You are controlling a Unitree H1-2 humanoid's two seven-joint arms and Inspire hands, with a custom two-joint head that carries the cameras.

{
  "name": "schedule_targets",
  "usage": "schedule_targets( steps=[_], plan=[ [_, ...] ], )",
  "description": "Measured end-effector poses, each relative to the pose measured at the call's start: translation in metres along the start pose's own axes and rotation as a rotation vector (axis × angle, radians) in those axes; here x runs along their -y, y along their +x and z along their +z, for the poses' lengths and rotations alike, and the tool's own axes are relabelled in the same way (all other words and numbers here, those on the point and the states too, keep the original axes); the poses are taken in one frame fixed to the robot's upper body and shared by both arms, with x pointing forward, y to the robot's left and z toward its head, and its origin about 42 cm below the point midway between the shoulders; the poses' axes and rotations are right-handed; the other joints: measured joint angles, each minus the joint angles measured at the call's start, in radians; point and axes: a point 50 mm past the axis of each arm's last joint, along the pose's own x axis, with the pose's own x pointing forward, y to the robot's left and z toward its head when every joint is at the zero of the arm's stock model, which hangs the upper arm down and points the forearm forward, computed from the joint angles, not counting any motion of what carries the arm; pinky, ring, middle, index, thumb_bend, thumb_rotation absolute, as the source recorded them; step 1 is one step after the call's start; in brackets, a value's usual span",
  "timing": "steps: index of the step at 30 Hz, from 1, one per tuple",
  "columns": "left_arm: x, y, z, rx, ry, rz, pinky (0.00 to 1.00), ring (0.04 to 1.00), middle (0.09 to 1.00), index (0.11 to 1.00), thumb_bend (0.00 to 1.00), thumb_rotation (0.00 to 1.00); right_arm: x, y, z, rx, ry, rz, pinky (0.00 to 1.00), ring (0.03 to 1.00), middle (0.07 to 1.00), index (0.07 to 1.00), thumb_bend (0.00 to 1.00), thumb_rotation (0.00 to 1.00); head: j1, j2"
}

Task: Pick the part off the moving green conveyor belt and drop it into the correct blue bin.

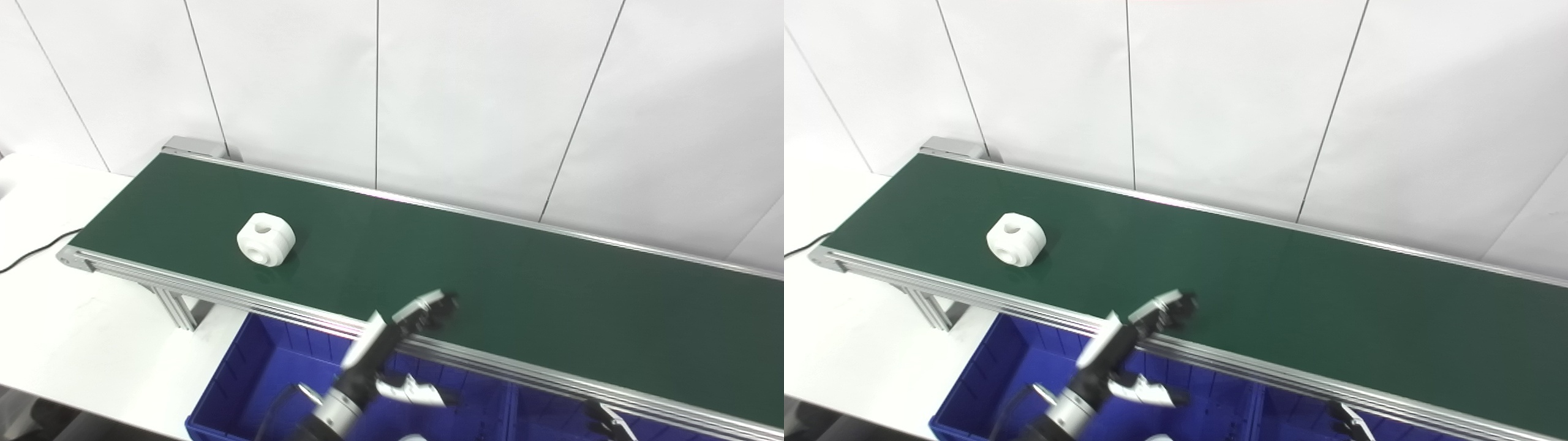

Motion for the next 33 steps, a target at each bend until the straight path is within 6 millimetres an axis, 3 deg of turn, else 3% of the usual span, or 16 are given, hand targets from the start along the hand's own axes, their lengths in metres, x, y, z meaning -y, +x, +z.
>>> schedule_targets(
  steps=[1,2,4,6,7,11,14,22,27,33],
  plan=[
    [-0.015,0.002,0.003,0.014,0.037,0.01,0.76,0.843,0.885,0.896,0.74,0.39,-0.002,0.0,0.001,0.004,0.003,0.001,0.65,0.74,0.789,0.796,0.63,0.59,0.0,0.0],
    [-0.026,0.003,0.004,0.022,0.062,0.017,0.75,0.839,0.883,0.894,0.75,0.39,-0.003,0.001,0.002,0.008,0.004,0.002,0.64,0.735,0.784,0.791,0.65,0.6,-0.014,0.027],
    [-0.047,0.004,0.006,0.028,0.112,0.033,0.75,0.831,0.875,0.886,0.75,0.37,-0.006,0.001,0.004,0.019,0.006,0.0,0.63,0.726,0.776,0.782,0.69,0.63,-0.048,0.028],
    [-0.064,0.005,0.01,0.038,0.15,0.053,0.77,0.837,0.873,0.885,0.73,0.31,-0.008,0.001,0.007,0.035,0.004,-0.002,0.6,0.705,0.758,0.765,0.72,0.64,-0.124,0.067],
    [-0.075,0.007,0.011,0.039,0.164,0.065,0.77,0.838,0.873,0.886,0.73,0.31,-0.008,0.001,0.009,0.048,-0.003,-0.011,0.6,0.704,0.757,0.763,0.72,0.64,-0.124,0.068],
    [-0.119,0.023,0.019,0.041,0.243,0.092,0.79,0.834,0.868,0.885,0.73,0.32,-0.009,0.003,0.019,0.095,0.005,-0.031,0.62,0.715,0.767,0.771,0.71,0.62,-0.172,0.103],
    [-0.143,0.039,0.026,0.044,0.294,0.111,0.82,0.869,0.89,0.896,0.73,0.29,-0.009,0.005,0.022,0.103,0.012,-0.032,0.63,0.729,0.776,0.78,0.73,0.66,-0.193,0.137],
    [-0.165,0.061,0.015,-0.099,0.425,0.04,0.81,0.875,0.902,0.91,0.72,0.24,-0.013,0.006,0.024,0.098,0.022,-0.032,0.63,0.72,0.774,0.784,0.73,0.69,-0.224,0.184],
    [-0.181,0.076,0.009,-0.165,0.557,-0.013,0.81,0.876,0.903,0.91,0.74,0.23,-0.015,0.01,0.024,0.103,0.011,-0.039,0.63,0.721,0.774,0.787,0.73,0.72,-0.22,0.184],
    [-0.175,0.081,-0.008,-0.256,0.67,-0.093,0.79,0.872,0.915,0.929,0.76,0.19,-0.015,0.012,0.024,0.101,0.013,-0.043,0.63,0.718,0.772,0.782,0.73,0.71,-0.203,0.186]
  ],
)
